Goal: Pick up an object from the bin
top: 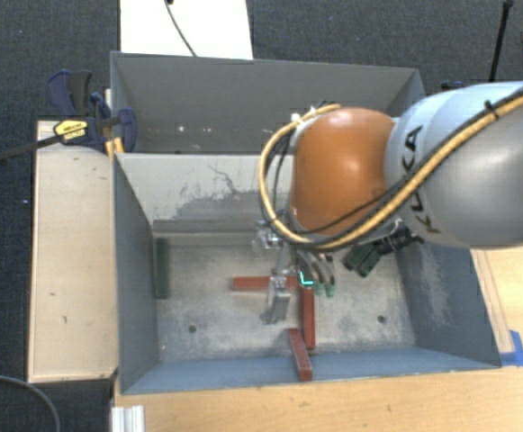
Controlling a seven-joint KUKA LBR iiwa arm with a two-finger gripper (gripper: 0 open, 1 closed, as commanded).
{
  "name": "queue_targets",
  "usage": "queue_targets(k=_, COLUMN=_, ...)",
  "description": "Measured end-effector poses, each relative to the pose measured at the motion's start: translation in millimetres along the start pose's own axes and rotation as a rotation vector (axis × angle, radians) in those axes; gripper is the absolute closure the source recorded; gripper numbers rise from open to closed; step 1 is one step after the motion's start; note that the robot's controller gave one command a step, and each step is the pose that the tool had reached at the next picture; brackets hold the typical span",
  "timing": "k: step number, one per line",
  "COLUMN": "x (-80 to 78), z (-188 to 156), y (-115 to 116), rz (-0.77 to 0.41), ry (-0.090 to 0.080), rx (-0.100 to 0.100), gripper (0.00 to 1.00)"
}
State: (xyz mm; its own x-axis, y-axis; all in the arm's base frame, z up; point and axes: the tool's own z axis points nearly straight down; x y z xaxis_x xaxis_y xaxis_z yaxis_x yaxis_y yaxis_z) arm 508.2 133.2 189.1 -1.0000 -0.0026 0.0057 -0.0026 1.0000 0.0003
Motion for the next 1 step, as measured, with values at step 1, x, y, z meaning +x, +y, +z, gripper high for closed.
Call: queue_targets(k=1, x=-9.0, z=122.3, y=-12.9, rz=0.045, ry=-0.004, rx=-0.001, gripper=0.00)
